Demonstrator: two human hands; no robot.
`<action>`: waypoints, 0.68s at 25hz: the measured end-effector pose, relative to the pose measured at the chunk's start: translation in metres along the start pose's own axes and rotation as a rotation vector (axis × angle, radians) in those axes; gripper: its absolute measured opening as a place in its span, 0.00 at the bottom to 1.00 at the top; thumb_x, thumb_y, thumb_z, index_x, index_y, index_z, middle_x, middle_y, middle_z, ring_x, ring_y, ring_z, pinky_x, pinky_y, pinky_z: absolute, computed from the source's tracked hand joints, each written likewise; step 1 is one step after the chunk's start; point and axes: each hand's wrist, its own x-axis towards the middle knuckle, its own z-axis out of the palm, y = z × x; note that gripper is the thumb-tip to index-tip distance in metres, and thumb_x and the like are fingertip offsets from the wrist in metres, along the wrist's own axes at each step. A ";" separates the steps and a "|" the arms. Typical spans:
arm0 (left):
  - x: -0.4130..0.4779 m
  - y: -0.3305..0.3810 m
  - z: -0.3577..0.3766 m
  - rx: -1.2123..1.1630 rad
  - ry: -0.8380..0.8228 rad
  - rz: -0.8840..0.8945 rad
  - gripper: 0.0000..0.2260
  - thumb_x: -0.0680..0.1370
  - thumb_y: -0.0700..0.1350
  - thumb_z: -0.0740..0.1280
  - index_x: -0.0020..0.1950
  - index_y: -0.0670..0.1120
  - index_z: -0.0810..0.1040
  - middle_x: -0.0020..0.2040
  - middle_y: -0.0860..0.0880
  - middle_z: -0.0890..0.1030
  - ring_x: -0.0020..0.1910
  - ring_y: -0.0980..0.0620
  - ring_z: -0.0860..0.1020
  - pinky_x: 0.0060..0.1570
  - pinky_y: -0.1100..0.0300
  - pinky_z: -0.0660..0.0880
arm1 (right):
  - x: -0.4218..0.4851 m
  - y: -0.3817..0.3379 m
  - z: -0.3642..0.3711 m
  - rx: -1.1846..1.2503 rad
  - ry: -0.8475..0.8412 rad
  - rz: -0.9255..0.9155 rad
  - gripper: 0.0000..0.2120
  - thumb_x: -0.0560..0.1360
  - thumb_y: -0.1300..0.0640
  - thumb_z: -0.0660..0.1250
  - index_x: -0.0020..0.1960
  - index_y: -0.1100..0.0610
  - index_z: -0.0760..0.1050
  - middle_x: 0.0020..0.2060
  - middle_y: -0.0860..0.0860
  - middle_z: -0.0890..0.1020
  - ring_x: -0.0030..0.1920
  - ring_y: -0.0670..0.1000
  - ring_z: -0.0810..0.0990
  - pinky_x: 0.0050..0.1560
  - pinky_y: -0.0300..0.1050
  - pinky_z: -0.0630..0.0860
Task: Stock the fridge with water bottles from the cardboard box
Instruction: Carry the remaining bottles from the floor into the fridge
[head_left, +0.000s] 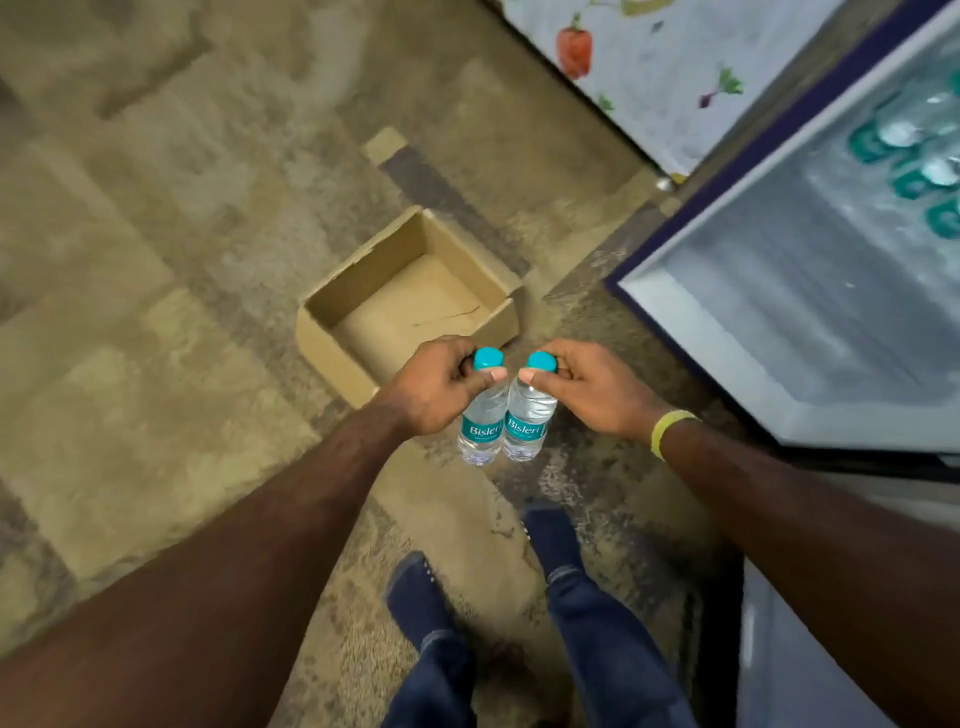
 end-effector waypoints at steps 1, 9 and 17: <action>0.015 0.023 0.006 0.027 -0.033 0.020 0.14 0.77 0.55 0.68 0.45 0.43 0.77 0.36 0.49 0.74 0.35 0.54 0.69 0.37 0.52 0.71 | -0.012 0.005 -0.022 0.016 0.047 0.019 0.10 0.78 0.50 0.68 0.47 0.57 0.76 0.33 0.44 0.75 0.30 0.37 0.71 0.32 0.31 0.68; 0.118 0.197 0.082 0.158 -0.214 0.247 0.06 0.79 0.50 0.66 0.46 0.49 0.77 0.33 0.56 0.74 0.30 0.60 0.70 0.29 0.72 0.65 | -0.074 0.078 -0.180 0.029 0.355 0.092 0.14 0.77 0.42 0.66 0.46 0.54 0.79 0.39 0.49 0.82 0.41 0.51 0.80 0.44 0.53 0.78; 0.193 0.334 0.151 0.204 -0.281 0.493 0.12 0.80 0.52 0.65 0.55 0.46 0.79 0.42 0.55 0.80 0.37 0.62 0.75 0.37 0.69 0.71 | -0.127 0.126 -0.313 0.048 0.591 0.056 0.13 0.77 0.50 0.69 0.39 0.58 0.80 0.30 0.52 0.78 0.30 0.42 0.71 0.36 0.43 0.69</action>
